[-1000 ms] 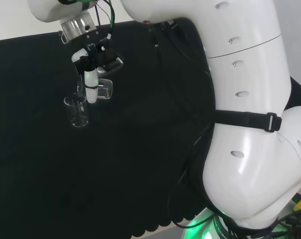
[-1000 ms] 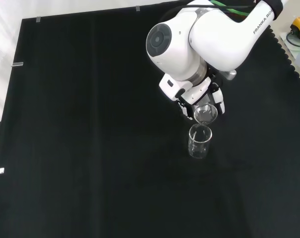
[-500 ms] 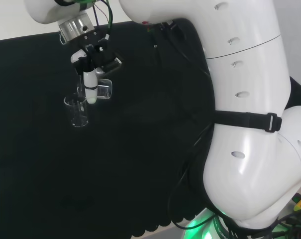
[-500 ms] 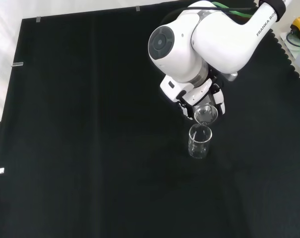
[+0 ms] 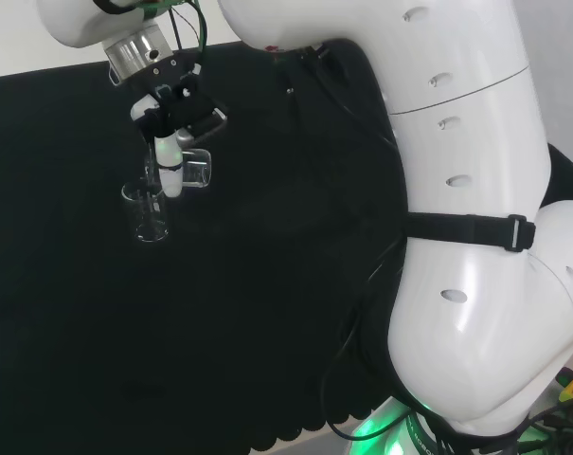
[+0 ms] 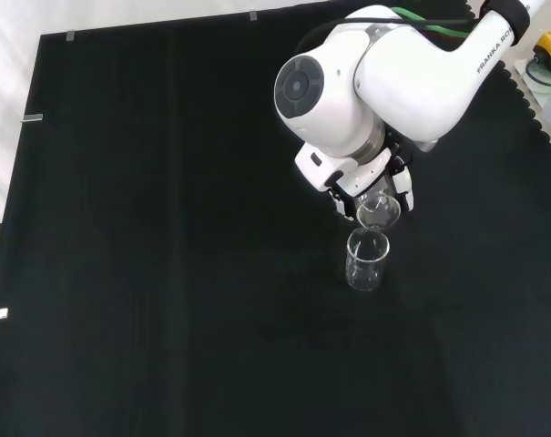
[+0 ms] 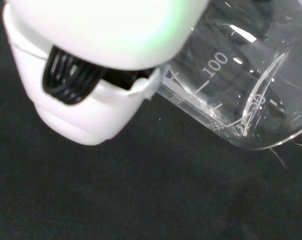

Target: Pour the water from the handheld beaker into the one on the table.

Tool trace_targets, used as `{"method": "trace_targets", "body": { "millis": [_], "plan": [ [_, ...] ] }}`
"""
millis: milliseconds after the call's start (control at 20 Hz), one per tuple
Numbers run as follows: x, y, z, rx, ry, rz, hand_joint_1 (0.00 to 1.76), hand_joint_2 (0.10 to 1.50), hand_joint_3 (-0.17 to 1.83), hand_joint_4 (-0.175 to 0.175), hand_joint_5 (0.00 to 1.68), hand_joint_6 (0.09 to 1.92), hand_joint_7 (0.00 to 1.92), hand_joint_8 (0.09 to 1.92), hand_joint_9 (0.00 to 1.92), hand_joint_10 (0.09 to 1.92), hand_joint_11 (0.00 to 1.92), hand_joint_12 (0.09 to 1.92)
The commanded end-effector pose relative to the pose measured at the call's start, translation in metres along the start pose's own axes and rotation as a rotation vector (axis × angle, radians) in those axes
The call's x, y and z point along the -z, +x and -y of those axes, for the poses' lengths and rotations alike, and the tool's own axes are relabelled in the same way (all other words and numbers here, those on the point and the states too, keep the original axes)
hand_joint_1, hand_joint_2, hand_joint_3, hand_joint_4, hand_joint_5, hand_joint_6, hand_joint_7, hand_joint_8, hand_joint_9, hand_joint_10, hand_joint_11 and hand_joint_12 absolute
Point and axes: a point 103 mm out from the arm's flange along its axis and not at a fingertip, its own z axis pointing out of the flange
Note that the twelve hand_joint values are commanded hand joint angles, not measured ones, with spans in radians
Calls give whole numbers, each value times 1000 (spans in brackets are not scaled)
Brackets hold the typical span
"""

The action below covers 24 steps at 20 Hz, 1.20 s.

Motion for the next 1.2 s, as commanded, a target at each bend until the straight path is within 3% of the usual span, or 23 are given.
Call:
{"method": "trace_targets", "body": {
  "millis": [50, 1200],
  "plan": [
    [0, 0, 1, -6, 11, 16, 1440, 559, 681, -175, 1450, 298, 1640, 87, 1457, 340, 1267, 710],
    [6, 6, 1, -36, 43, 89, 1440, 558, 683, -175, 1446, 308, 1639, 87, 1457, 341, 1271, 709]
  ]
}}
